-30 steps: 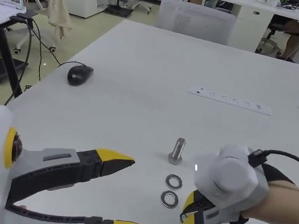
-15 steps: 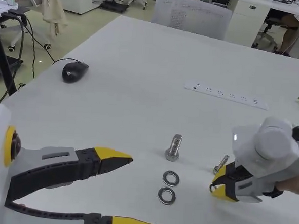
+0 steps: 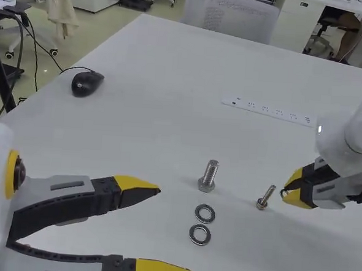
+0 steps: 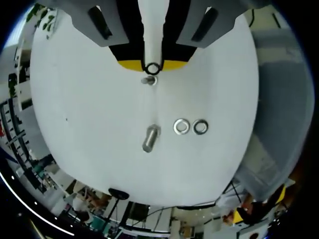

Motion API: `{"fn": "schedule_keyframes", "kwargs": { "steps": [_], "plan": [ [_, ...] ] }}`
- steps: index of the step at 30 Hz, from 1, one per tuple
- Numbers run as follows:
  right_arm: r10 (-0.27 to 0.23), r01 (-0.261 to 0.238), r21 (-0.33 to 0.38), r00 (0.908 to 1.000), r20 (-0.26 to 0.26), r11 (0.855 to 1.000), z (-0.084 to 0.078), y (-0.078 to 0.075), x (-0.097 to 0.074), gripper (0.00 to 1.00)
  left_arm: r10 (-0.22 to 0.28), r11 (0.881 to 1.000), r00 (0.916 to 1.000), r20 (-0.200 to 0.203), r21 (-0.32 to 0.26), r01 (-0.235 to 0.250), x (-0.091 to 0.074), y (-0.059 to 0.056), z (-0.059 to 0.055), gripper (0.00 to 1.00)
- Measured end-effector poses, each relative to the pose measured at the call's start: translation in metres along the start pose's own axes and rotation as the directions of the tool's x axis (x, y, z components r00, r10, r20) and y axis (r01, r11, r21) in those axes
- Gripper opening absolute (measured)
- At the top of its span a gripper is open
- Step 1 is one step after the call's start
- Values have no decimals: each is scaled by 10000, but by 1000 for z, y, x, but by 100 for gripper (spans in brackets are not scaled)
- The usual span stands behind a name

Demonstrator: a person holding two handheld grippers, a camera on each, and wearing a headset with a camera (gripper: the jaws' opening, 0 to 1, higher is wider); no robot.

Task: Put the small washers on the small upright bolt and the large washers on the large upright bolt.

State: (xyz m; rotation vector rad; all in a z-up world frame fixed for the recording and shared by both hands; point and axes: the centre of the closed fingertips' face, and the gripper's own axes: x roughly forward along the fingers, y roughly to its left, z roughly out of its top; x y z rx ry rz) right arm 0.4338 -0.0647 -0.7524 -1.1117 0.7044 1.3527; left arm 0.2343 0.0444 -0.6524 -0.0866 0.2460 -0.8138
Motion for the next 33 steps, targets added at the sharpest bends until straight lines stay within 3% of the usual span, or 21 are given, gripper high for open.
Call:
{"fn": "schedule_keyframes", "kwargs": {
  "steps": [13, 33],
  "plan": [
    [101, -105, -425, 9999, -87, 9990, 11, -8, 13, 12, 124, 9998, 9999, 22, -124, -123, -1, 1, -2, 55],
    [454, -479, -614, 9981, -406, 9970, 7, -10, 23, 12, 169, 9995, 9998, 80, -275, -167, 1, 8, -2, 55]
  ]
}}
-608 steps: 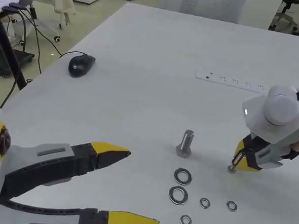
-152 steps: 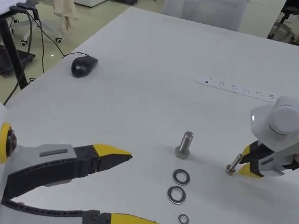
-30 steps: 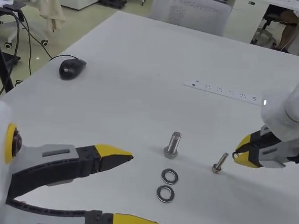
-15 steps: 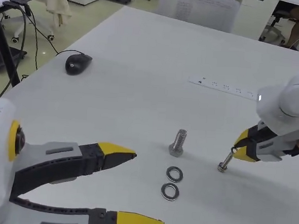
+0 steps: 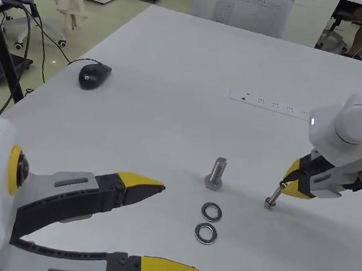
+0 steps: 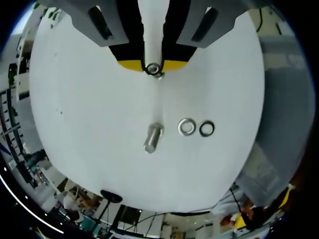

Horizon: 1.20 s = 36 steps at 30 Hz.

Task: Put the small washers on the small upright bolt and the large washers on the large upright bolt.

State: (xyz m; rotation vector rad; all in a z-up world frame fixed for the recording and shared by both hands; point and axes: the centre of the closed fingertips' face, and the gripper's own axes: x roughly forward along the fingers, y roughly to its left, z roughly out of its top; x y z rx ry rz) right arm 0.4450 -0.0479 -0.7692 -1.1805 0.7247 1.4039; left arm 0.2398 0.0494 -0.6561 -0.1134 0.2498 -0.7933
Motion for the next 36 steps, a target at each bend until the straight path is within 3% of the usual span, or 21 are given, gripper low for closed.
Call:
{"fn": "schedule_keyframes", "kwargs": {
  "steps": [8, 36],
  "plan": [
    [190, -195, -165, 9994, -304, 9997, -4, 1, 11, 12, 5, 10000, 10000, -29, -33, -5, -1, 1, -1, 54],
    [674, -673, 54, 9971, -347, 9977, -16, 7, 37, 13, 212, 9995, 9995, -217, -212, -217, -2, 8, -7, 54]
  ]
}}
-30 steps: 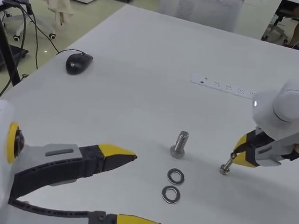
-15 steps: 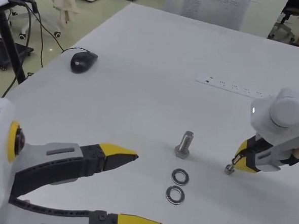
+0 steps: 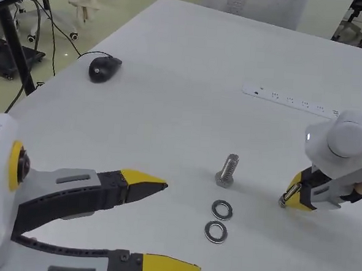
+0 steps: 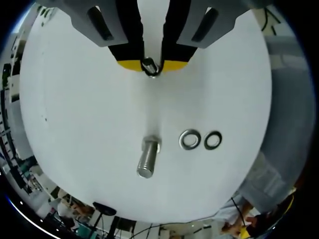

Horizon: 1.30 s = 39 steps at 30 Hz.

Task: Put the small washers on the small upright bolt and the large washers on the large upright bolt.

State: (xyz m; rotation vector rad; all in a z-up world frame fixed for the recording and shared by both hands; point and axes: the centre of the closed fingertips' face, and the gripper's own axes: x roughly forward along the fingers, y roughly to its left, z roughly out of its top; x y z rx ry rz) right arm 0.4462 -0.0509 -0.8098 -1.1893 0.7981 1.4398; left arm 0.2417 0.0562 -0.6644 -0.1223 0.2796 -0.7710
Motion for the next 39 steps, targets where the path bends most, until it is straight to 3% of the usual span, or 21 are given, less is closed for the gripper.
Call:
{"fn": "schedule_keyframes", "kwargs": {
  "steps": [13, 20, 29, 33, 39],
  "plan": [
    [-32, 32, -15, 10000, 6, 10000, -6, -2, 0, 15, -13, 10000, 10000, -9, 44, 13, 0, 0, 1, 54],
    [-285, 285, 118, 9996, 14, 9995, -13, -1, -12, 15, -41, 9999, 10000, -22, 127, 42, -1, -1, 2, 54],
    [-343, 342, 128, 9994, 91, 9993, -7, 18, -18, 15, -231, 9992, 9997, 18, 326, 230, -1, -11, 6, 54],
    [-186, 188, -94, 9996, 193, 9998, 3, 34, -17, 15, -214, 9989, 9997, 85, 411, 210, -4, -13, 8, 54],
    [-6, 16, -323, 9994, 334, 9995, 17, 47, -11, 15, -283, 9982, 9996, 76, 529, 279, -6, -17, 8, 54]
  ]
}}
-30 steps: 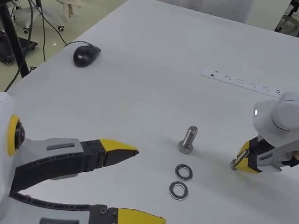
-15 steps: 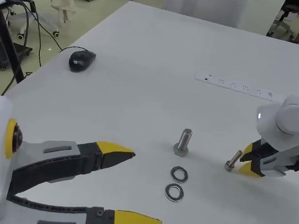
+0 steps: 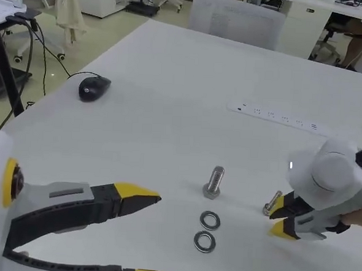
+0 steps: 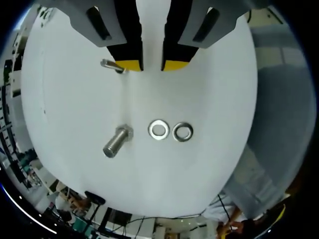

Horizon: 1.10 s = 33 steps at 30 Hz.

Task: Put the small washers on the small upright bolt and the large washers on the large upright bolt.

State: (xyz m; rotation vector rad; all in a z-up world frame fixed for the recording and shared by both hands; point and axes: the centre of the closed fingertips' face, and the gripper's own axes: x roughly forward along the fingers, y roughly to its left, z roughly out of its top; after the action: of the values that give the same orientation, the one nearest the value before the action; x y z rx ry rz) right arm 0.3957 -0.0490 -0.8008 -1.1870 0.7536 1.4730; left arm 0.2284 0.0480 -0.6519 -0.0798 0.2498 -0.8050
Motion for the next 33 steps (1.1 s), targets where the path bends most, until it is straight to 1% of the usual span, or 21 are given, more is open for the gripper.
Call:
{"fn": "schedule_keyframes", "kwargs": {
  "steps": [3, 5, 11, 13, 15, 16, 20, 22, 24, 26, 28, 30, 32, 33],
  "plan": [
    [90, -90, -124, 10000, 38, 9999, 7, 5, 3, 15, -10, 10000, 10000, 11, 13, 10, -1, -1, 1, 54],
    [143, -140, -344, 9999, 78, 9993, 13, 9, 4, 15, -32, 10000, 10000, 73, 31, 32, -1, -2, 2, 54],
    [367, -343, -588, 9985, 408, 9977, 35, 19, 7, 15, -74, 9999, 9999, 117, 112, 73, -1, -3, 4, 54],
    [536, -505, -692, 9976, 440, 9963, 42, 25, 11, 15, -70, 9999, 9999, 117, 129, 68, -2, -3, 4, 54],
    [835, -799, -706, 9953, 490, 9943, 48, 32, 15, 15, -62, 9999, 9999, 149, 123, 60, -2, -2, 5, 54],
    [954, -923, -681, 9945, 435, 9934, 51, 35, 19, 15, -55, 9999, 9998, 167, 120, 53, -2, -2, 5, 54],
    [1275, -1253, -549, 9911, 377, 9906, 56, 43, 29, 18, 43, 10000, 9997, 220, 68, -44, -4, 0, 5, 54],
    [1303, -1280, -543, 9906, 416, 9903, 58, 44, 33, 19, 80, 10000, 9997, 252, 27, -80, -5, 1, 5, 54],
    [1317, -1298, -421, 9902, 472, 9907, 61, 44, 36, 21, 142, 9999, 9997, 201, 3, -142, -6, 2, 3, 54],
    [1397, -1391, -160, 9890, 481, 9901, 61, 44, 39, 23, 194, 9998, 9997, 170, -57, -193, -7, 4, 1, 54],
    [1322, -1316, -167, 9901, 477, 9912, 62, 43, 41, 23, 234, 9997, 9996, 177, -68, -233, -7, 5, 0, 54],
    [1444, -1448, 35, 9879, 574, 9895, 66, 46, 44, 24, 263, 9996, 9994, 204, -86, -261, -8, 6, 1, 54],
    [1452, -1457, 45, 9878, 568, 9893, 67, 47, 47, 25, 298, 9995, 9993, 246, -93, -296, -8, 6, 2, 54],
    [1295, -1300, 46, 9898, 585, 9915, 68, 45, 48, 25, 315, 9995, 9992, 241, -103, -313, -8, 6, 1, 54]
  ]
}}
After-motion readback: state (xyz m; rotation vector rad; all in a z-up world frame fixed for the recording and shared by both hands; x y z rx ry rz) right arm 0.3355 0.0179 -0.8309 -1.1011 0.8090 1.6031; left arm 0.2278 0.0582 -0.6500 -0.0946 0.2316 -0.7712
